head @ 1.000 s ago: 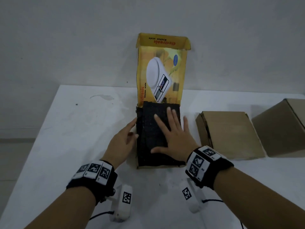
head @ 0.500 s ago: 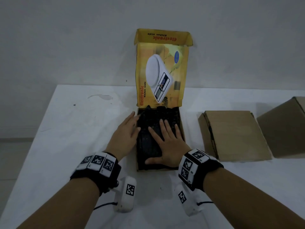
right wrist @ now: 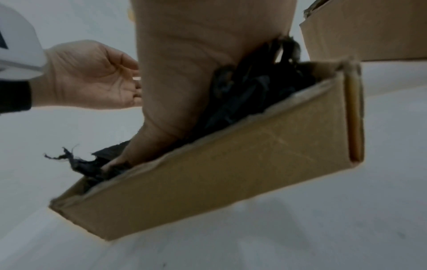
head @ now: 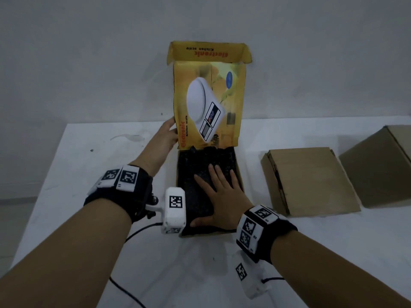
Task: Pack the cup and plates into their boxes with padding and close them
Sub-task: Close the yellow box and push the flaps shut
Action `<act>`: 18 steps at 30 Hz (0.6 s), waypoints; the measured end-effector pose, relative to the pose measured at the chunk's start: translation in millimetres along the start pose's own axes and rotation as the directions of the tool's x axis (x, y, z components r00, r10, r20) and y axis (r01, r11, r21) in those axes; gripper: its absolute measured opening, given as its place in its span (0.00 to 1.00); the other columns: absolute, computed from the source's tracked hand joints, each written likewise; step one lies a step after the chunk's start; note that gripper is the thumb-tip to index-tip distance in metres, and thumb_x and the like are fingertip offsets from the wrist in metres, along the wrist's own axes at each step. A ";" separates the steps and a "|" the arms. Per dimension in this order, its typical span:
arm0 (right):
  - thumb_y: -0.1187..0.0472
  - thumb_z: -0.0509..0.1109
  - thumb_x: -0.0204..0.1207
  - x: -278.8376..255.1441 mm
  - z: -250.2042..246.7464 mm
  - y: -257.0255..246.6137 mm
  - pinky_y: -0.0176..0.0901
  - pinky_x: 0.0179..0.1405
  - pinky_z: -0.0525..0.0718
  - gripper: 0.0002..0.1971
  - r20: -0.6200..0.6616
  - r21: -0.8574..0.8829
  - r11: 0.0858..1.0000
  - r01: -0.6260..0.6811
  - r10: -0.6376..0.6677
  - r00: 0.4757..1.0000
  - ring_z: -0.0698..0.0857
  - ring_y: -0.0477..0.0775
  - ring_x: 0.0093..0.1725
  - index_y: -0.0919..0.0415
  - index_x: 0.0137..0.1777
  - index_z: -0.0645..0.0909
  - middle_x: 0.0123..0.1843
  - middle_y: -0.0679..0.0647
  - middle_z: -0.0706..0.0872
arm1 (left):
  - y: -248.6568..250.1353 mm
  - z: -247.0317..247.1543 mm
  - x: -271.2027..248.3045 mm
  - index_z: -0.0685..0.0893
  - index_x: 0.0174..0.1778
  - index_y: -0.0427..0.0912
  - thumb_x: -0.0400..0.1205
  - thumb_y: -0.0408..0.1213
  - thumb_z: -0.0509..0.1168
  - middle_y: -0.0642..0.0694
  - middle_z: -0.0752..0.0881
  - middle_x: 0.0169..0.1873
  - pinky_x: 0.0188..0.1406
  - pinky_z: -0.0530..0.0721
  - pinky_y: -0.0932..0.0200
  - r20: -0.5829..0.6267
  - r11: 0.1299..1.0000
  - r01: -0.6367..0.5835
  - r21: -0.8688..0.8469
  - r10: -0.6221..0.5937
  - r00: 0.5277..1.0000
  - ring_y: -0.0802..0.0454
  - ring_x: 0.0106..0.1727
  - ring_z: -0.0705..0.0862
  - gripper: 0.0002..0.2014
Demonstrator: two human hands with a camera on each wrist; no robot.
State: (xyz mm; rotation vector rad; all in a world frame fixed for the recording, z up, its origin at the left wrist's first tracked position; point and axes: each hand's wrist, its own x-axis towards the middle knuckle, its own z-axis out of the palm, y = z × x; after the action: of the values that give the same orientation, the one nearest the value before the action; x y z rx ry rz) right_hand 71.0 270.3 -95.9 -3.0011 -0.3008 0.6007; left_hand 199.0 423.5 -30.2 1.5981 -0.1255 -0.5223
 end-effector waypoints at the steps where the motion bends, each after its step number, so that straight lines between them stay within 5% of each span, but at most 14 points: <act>1: 0.14 0.43 0.52 -1.9 -5.1 -0.2 0.66 0.78 0.30 0.60 -0.018 0.019 1.000 0.005 -0.004 1.000 0.31 0.56 0.82 0.45 0.82 0.33 0.84 0.58 0.33 | 2.0 2.8 -4.7 0.64 0.78 0.49 0.86 0.28 0.51 0.54 0.82 0.57 0.49 0.78 0.74 -0.004 1.000 -0.010 -0.020 0.010 1.000 0.58 0.59 0.81 0.24; 4: 0.20 0.47 0.65 -9.0 -24.3 2.6 0.60 0.80 0.44 0.49 -0.260 0.223 0.975 0.000 0.059 0.964 0.60 0.55 0.81 0.52 0.80 0.61 0.81 0.55 0.63 | 2.1 7.3 -14.8 0.68 0.75 0.49 0.89 0.38 0.47 0.54 0.81 0.55 0.37 0.79 0.78 -0.068 0.995 0.009 -0.098 -0.015 0.998 0.52 0.65 0.79 0.18; 6: 0.35 0.56 0.77 -8.0 -32.4 13.3 0.57 0.72 0.63 0.30 -0.524 0.396 0.917 -0.035 0.257 0.812 0.75 0.57 0.68 0.56 0.70 0.73 0.67 0.55 0.78 | 1.5 7.7 -18.2 0.69 0.75 0.49 0.89 0.41 0.47 0.51 0.81 0.59 0.37 0.80 0.77 -0.088 0.993 0.029 -0.119 -0.039 0.995 0.48 0.67 0.78 0.18; 7: 0.45 0.61 0.80 -3.3 -34.6 24.3 0.56 0.69 0.69 0.24 -0.569 0.504 0.862 -0.058 0.381 0.729 0.76 0.58 0.66 0.58 0.70 0.72 0.66 0.57 0.78 | 1.2 7.6 -19.5 0.69 0.75 0.50 0.89 0.42 0.46 0.51 0.80 0.59 0.37 0.81 0.77 -0.093 0.992 0.037 -0.122 -0.049 0.995 0.47 0.66 0.78 0.18; 8: 0.54 0.64 0.80 2.2 -38.2 35.7 0.57 0.70 0.71 0.24 -0.517 0.634 0.769 -0.074 0.494 0.699 0.74 0.59 0.70 0.61 0.75 0.67 0.71 0.59 0.75 | 0.3 7.7 -19.5 0.68 0.75 0.50 0.89 0.43 0.46 0.54 0.80 0.57 0.36 0.80 0.78 -0.095 0.990 0.043 -0.132 -0.056 0.994 0.47 0.66 0.78 0.19; 10: 0.64 0.62 0.81 11.3 -49.6 56.3 0.57 0.76 0.67 0.34 -0.237 0.852 0.514 -0.102 0.551 0.801 0.64 0.57 0.80 0.60 0.83 0.50 0.82 0.58 0.62 | 0.5 10.0 -18.7 0.67 0.76 0.50 0.89 0.43 0.45 0.57 0.80 0.55 0.36 0.81 0.78 -0.086 0.989 0.055 -0.140 -0.067 0.994 0.47 0.69 0.77 0.19; 12: 0.64 0.62 0.82 20.4 -59.5 71.8 0.57 0.78 0.65 0.39 -0.097 0.929 0.360 -0.088 0.464 0.880 0.59 0.54 0.82 0.52 0.84 0.38 0.85 0.54 0.54 | 0.8 10.9 -16.2 0.66 0.77 0.49 0.89 0.42 0.44 0.51 0.79 0.62 0.38 0.81 0.77 -0.082 0.986 0.081 -0.148 -0.094 0.992 0.46 0.71 0.76 0.20; 14: 0.58 0.62 0.83 26.5 -67.3 78.3 0.56 0.78 0.65 0.38 -0.108 0.923 0.382 -0.053 0.388 0.915 0.63 0.52 0.81 0.47 0.83 0.40 0.83 0.53 0.60 | 0.7 9.0 -15.2 0.66 0.78 0.51 0.89 0.44 0.44 0.47 0.76 0.69 0.41 0.81 0.74 -0.090 0.985 0.099 -0.139 -0.112 0.990 0.45 0.71 0.76 0.20; 16: 0.51 0.60 0.83 31.3 -69.1 79.9 0.56 0.74 0.70 0.29 -0.128 0.865 0.496 -0.073 0.358 0.925 0.76 0.54 0.72 0.48 0.81 0.55 0.72 0.57 0.79 | -2.3 5.9 -15.5 0.66 0.76 0.55 0.88 0.48 0.44 0.48 0.75 0.70 0.47 0.81 0.70 -0.073 0.990 0.087 -0.110 -0.095 0.993 0.46 0.69 0.78 0.20; 18: 0.46 0.56 0.84 33.6 -67.9 80.2 0.62 0.68 0.75 0.19 -0.145 0.825 0.554 -0.112 0.399 0.905 0.82 0.62 0.61 0.51 0.71 0.68 0.59 0.60 0.85 | -5.0 4.2 -15.9 0.67 0.75 0.54 0.89 0.45 0.44 0.48 0.75 0.70 0.50 0.80 0.69 -0.060 0.994 0.071 -0.080 -0.076 0.995 0.48 0.70 0.76 0.19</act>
State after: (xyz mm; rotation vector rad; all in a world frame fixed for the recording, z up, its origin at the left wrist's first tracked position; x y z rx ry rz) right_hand 142.0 196.9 -54.2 -2.1631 0.3750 0.1534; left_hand 182.1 426.3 -31.0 1.5455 0.0011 -0.5272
